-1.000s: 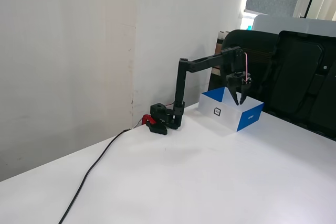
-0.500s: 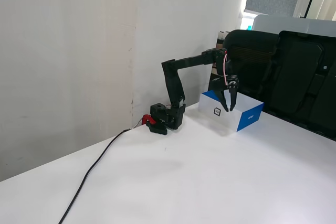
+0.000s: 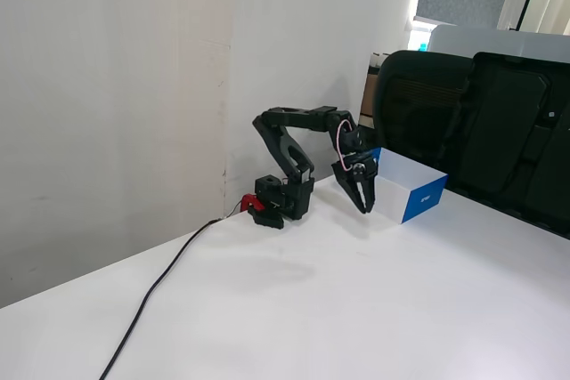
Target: Grasp the gray block and put it in the box.
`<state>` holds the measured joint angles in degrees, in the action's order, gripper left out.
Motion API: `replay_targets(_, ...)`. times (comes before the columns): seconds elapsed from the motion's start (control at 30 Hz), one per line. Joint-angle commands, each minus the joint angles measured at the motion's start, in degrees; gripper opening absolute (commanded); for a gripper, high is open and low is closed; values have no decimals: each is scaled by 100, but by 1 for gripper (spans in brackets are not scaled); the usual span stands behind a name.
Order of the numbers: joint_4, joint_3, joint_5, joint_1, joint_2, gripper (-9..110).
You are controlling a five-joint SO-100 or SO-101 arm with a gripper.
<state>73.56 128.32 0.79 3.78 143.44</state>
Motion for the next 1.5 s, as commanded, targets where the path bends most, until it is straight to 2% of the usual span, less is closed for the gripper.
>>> replay_targets(0.0,-439,290,18,-185,475,0)
replay_targets(0.17,-1028,1424,-18,-237,1397,0)
replay_targets(0.43,-1257,2733,-97,-272,2619,0)
replay_targets(0.63,-668,3560,-132,-272,4359,0)
replay_targets(0.8,-360,3902,-281,-483,5098,0)
replay_targets(1.27,-360,4395,-281,-853,5106,1)
replay_targets(1.47,-809,4843,-290,-1125,5106,2)
